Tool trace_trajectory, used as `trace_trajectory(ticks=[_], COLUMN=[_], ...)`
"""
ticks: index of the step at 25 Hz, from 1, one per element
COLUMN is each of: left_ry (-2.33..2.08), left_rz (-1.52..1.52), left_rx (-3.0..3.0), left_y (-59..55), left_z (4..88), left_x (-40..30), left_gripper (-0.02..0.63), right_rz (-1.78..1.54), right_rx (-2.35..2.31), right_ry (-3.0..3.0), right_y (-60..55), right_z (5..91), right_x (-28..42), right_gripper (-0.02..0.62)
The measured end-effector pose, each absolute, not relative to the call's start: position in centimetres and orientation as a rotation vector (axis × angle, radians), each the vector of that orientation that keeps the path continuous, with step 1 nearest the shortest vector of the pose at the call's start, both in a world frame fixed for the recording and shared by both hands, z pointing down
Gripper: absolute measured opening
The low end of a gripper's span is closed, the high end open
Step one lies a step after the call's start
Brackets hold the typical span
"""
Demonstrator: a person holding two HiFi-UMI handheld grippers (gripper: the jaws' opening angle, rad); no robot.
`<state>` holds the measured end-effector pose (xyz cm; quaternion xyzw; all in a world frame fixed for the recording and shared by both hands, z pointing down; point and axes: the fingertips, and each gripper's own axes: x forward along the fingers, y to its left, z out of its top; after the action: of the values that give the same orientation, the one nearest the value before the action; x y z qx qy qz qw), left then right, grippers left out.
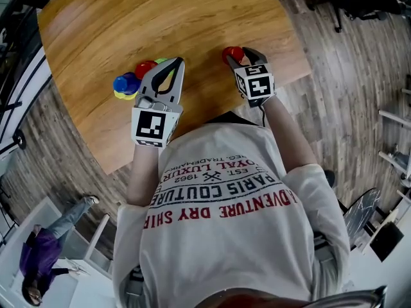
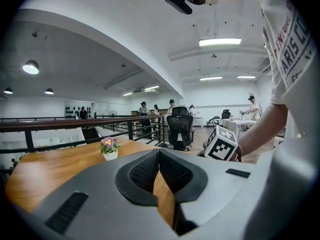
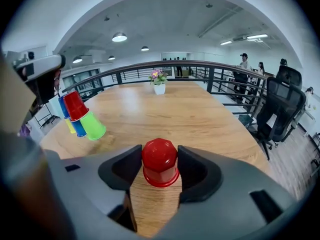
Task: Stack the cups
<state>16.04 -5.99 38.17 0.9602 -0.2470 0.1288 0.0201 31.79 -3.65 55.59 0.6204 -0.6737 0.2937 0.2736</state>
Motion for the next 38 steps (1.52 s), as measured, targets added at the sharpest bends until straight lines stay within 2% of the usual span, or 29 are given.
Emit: trace_trajectory(ticks=[7, 14, 22, 32, 38], left_ry=[-0.825, -0.936, -1.113, -1.346, -1.448], left_rz=[0.386, 0.361, 0.353, 0.343, 0.348], left_rx=[2.973, 2.957, 2.911, 2.816, 2.755], left_y=[-5.9, -6.6, -7.4, -8.0, -7.7], left_z=[37.8, 36.5, 35.0, 33.7, 33.8], left_x=[15.7, 13.2, 7.9, 1.3, -2.4], left_gripper=[0.017, 0.017, 0.017, 0.017, 0.017], right_rz=[0.749, 0.583, 0.504, 0.425, 0.343], right_rx=[1.572, 1.505, 1.387, 1.02, 0.776], right_ry=[-1.867, -1.976, -2.147, -2.339, -2.37], right_y=[-4.2, -7.6, -11.6, -12.9, -11.9], right_z=[54.8, 50.3, 43.8, 36.9, 36.1], right_x=[31.4, 29.1, 23.0, 12.8, 6.5], right_gripper=[0.239, 0.238, 0.238, 0.238, 0.238])
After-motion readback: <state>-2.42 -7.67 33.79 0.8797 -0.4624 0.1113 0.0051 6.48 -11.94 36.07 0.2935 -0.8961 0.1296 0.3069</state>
